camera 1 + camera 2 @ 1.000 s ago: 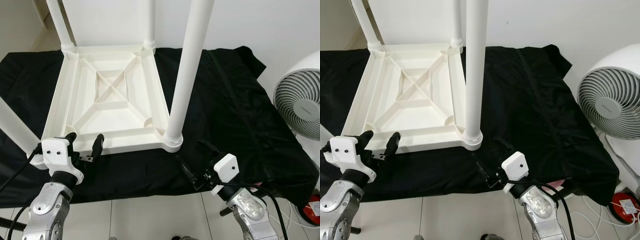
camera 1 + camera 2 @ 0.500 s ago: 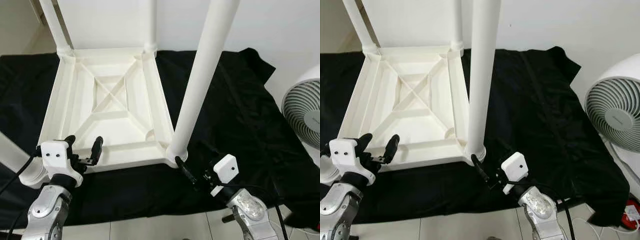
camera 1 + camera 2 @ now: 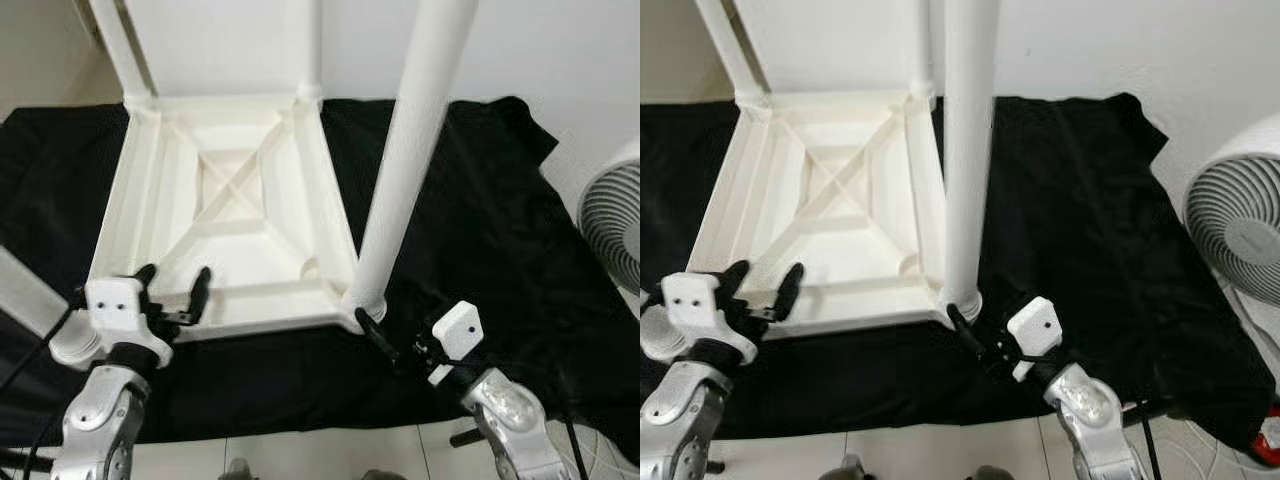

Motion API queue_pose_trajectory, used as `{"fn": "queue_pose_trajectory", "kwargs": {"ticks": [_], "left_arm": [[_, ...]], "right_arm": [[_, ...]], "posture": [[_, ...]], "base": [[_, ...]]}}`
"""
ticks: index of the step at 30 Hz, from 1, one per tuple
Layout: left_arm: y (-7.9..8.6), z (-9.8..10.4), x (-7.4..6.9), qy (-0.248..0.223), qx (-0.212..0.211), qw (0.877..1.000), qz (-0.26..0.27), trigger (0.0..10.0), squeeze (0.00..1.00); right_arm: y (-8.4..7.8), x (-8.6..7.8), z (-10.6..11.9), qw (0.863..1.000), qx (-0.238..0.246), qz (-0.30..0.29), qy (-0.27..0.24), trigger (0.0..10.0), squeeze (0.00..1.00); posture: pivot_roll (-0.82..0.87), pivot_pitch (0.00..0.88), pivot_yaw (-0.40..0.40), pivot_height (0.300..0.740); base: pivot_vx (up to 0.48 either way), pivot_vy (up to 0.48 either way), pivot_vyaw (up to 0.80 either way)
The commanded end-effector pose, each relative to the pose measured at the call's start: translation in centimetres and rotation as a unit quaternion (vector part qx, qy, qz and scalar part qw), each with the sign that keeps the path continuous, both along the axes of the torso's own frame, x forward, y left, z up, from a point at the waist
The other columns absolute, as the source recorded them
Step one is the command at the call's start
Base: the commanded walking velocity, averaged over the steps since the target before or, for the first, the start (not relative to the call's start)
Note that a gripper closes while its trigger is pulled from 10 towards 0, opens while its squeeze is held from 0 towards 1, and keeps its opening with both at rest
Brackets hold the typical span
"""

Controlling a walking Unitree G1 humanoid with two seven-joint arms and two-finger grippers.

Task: Building children table

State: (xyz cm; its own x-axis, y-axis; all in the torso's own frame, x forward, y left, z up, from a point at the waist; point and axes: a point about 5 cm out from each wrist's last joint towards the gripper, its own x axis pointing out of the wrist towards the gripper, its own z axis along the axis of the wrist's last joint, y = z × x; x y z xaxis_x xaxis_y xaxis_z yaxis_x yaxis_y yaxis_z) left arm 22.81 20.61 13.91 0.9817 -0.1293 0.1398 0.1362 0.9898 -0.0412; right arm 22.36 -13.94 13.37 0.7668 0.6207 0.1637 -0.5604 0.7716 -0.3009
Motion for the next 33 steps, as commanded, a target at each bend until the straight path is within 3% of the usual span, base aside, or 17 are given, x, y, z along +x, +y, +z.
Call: {"fn": "queue_pose_trajectory", "kwargs": {"ticks": [1, 9, 13, 23, 30, 33], "left_arm": [[-0.2, -0.1, -0.1, 0.002, -0.002, 1.000, -0.006, 10.0, 0.00], [-0.7, -0.2, -0.2, 0.002, -0.011, 1.000, -0.015, 10.0, 0.00], [-2.4, -1.2, -0.6, 0.034, 0.018, 0.997, -0.068, 10.0, 0.00], [-3.0, -1.9, -0.9, 0.045, 0.018, 0.996, -0.080, 10.0, 0.00], [-3.2, -2.3, 0.2, 0.058, 0.010, 0.997, -0.048, 10.0, 0.00], [-3.1, -1.9, 1.5, 0.056, 0.002, 0.998, -0.023, 10.0, 0.00]], "right_arm": [[-0.3, 0.0, -0.2, 1.000, -0.002, -0.003, 0.006, 10.0, 0.00], [-0.1, 0.4, 0.3, 1.000, -0.010, 0.017, 0.001, 10.0, 0.00], [0.4, 2.0, 2.5, 1.000, 0.008, 0.017, -0.019, 10.0, 0.00], [1.8, 2.1, 3.7, 0.999, 0.002, 0.037, -0.038, 10.0, 0.00], [3.1, 3.0, 6.5, 0.996, 0.012, -0.031, -0.086, 10.0, 0.00], [3.6, 3.2, 8.4, 0.991, 0.048, -0.057, -0.113, 10.0, 0.00]], "posture": [[-0.05, 0.129, 0.013, 0.740], [-0.05, 0.127, 0.012, 0.740], [-0.05, 0.127, 0.012, 0.740], [-0.04, 0.113, 0.005, 0.740], [-0.04, 0.106, -0.009, 0.740], [-0.04, 0.111, -0.014, 0.740]], "base": [[0.244, 0.000, 0.00], [0.000, 0.000, 0.00], [0.000, 0.000, 0.00], [0.000, 0.000, 0.00], [0.000, 0.000, 0.00], [0.000, 0.000, 0.00]]}}
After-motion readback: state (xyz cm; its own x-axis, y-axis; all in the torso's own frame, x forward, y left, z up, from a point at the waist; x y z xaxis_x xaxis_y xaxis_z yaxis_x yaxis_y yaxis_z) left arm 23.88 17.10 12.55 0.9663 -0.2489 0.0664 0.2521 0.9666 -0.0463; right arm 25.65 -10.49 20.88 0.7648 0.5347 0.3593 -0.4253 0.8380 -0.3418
